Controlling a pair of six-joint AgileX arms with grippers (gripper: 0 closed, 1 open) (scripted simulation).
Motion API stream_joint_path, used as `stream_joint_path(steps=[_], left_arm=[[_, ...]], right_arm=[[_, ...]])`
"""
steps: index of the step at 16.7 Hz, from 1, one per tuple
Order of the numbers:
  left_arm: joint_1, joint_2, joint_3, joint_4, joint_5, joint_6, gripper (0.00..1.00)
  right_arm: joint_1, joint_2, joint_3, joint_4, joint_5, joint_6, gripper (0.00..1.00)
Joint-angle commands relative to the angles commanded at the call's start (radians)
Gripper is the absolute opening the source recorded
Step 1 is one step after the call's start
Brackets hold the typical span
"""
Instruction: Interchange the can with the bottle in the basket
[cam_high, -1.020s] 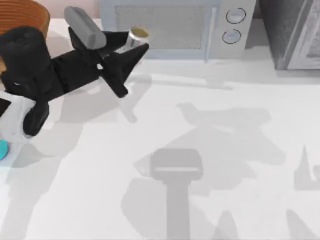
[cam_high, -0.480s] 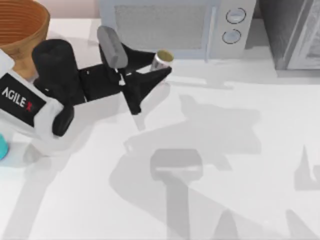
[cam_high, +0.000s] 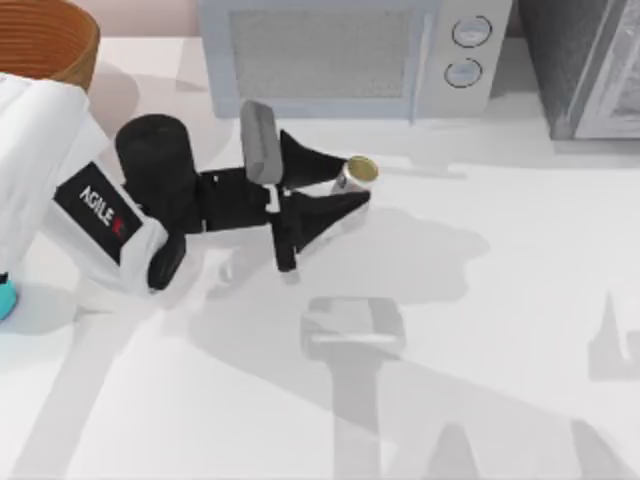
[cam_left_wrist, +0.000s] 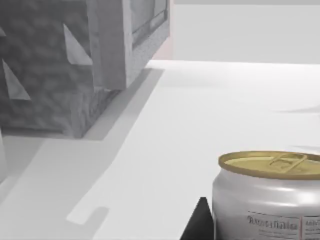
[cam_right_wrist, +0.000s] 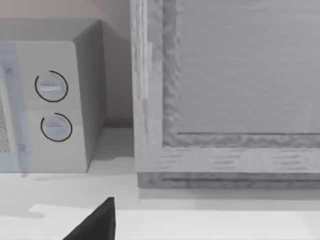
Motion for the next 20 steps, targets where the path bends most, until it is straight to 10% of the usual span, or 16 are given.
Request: stream_joint_path(steps=[15, 20], left_arm=[[-0.02, 0.157, 0.111, 0.037, 0.129, -0.005, 0.0], [-0.02, 0.157, 0.111, 0.037, 0.129, -0.005, 0.38]], right_arm=[[0.0, 0.0, 0.0, 0.0, 0.0, 0.0, 1.0], [0.0, 0.0, 0.0, 0.0, 0.0, 0.0, 1.0]])
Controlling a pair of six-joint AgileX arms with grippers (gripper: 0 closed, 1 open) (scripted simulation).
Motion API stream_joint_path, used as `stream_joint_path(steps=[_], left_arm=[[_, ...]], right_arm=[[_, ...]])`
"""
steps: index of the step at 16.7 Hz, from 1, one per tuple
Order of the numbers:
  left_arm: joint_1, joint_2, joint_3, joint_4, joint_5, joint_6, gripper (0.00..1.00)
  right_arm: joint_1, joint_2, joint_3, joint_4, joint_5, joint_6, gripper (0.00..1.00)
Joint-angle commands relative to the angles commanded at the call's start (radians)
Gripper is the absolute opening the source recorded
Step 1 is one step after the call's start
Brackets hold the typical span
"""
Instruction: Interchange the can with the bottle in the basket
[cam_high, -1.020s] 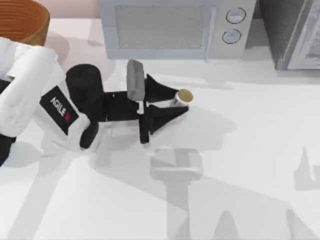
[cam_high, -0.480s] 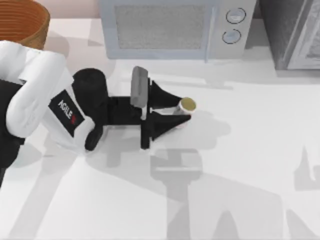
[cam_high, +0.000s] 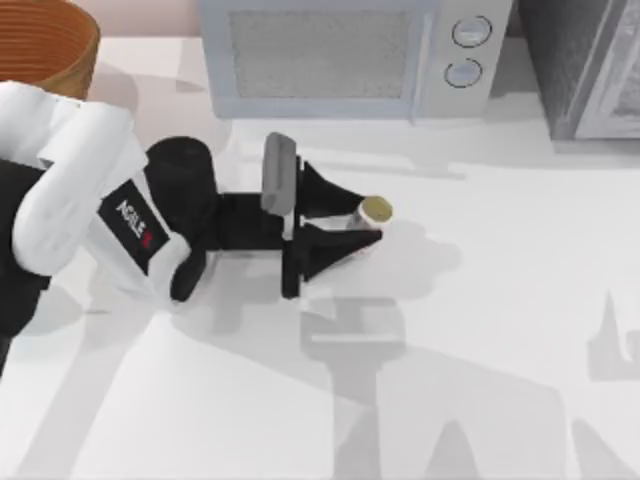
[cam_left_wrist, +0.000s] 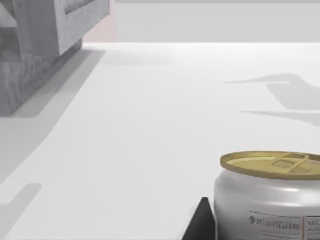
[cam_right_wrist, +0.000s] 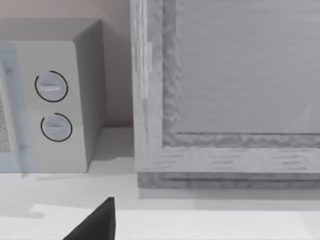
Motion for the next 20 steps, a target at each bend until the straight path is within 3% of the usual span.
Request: stream_joint_path(steps=[8, 20], left_arm=[[0.0, 0.0, 0.0, 0.0, 0.0, 0.0, 0.98], [0.017, -0.03, -0.027, -0.029, -0.024, -0.009, 1.0]], right_arm=[[0.0, 0.0, 0.0, 0.0, 0.0, 0.0, 1.0], [0.0, 0.0, 0.0, 0.0, 0.0, 0.0, 1.0]])
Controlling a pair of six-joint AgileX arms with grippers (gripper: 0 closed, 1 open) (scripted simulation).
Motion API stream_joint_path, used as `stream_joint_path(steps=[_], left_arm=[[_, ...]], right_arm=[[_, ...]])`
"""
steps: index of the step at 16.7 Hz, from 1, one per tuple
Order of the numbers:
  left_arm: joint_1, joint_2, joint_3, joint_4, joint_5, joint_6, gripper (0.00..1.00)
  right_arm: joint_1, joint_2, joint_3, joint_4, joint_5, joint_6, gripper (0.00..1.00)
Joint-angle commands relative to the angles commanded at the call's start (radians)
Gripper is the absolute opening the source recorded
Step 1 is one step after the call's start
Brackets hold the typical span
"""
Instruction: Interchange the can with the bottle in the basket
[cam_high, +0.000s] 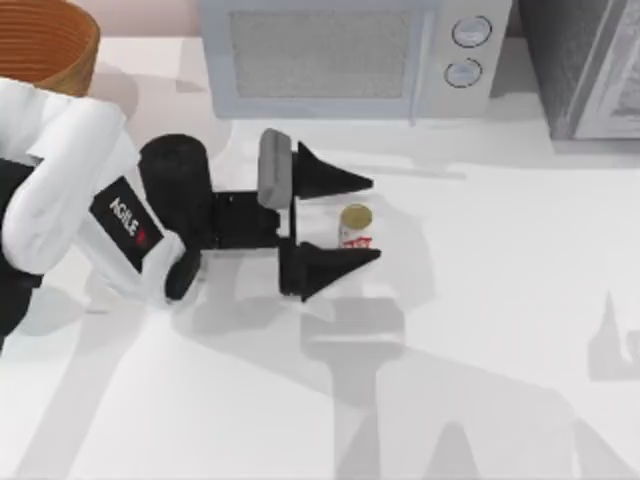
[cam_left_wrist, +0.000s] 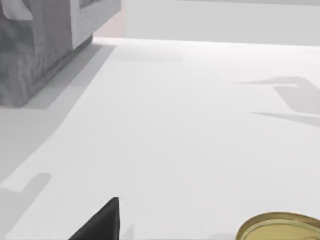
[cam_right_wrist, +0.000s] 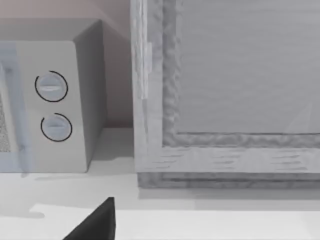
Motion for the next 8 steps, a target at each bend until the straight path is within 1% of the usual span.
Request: stream_joint_path(steps=[2, 4, 8], left_arm=[[0.026, -0.072, -0.053, -0.061, -0.051, -0.01, 1.0], [0.058, -0.186, -0.121, -0.141, -0.122, -0.015, 1.0], [0.133, -0.539, -0.29, -0.341, -0.309, -0.01, 1.0]], right_arm=[[0.0, 0.0, 0.0, 0.0, 0.0, 0.0, 1.0], [0.0, 0.0, 0.0, 0.0, 0.0, 0.0, 1.0], [0.0, 0.0, 0.0, 0.0, 0.0, 0.0, 1.0]])
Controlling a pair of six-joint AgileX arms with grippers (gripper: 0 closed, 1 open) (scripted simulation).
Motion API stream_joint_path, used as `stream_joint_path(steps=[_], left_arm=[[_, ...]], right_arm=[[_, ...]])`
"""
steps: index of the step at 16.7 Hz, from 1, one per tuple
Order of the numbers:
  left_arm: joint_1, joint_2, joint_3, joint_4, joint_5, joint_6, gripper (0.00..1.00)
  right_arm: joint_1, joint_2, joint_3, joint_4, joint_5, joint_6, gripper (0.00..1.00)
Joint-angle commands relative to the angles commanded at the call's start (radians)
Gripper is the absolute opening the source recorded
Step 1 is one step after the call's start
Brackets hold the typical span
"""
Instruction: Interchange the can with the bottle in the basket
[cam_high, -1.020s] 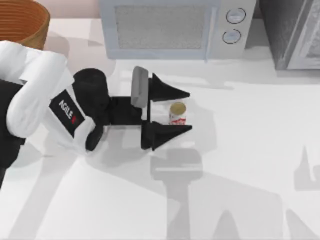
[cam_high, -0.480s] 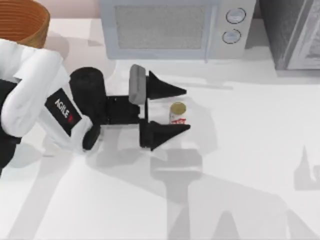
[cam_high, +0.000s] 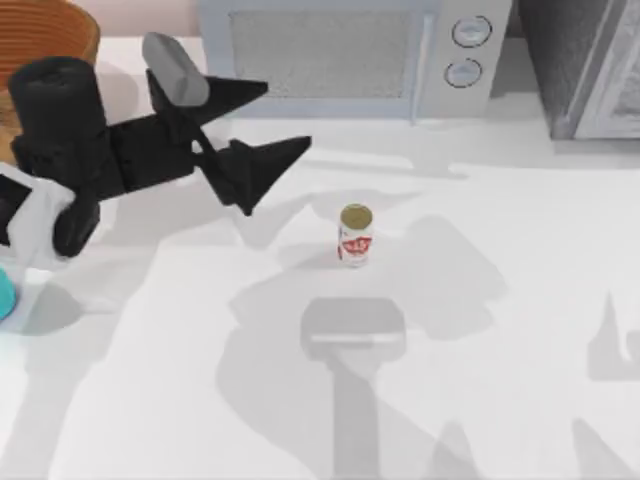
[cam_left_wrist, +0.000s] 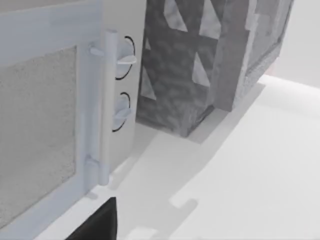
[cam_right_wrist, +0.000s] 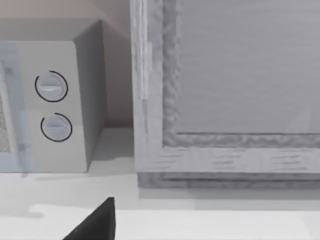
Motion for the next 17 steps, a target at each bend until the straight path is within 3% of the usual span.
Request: stream_joint_path(steps=[11, 17], left_arm=[[0.173, -1.329, -0.577, -0.635, -0.609, 0.01, 1.0], [0.209, -1.842, -0.819, -0.873, -0.845, 0.0, 1.0]], right_arm=[[0.0, 0.0, 0.0, 0.0, 0.0, 0.0, 1.0], [0.0, 0.0, 0.0, 0.0, 0.0, 0.0, 1.0]])
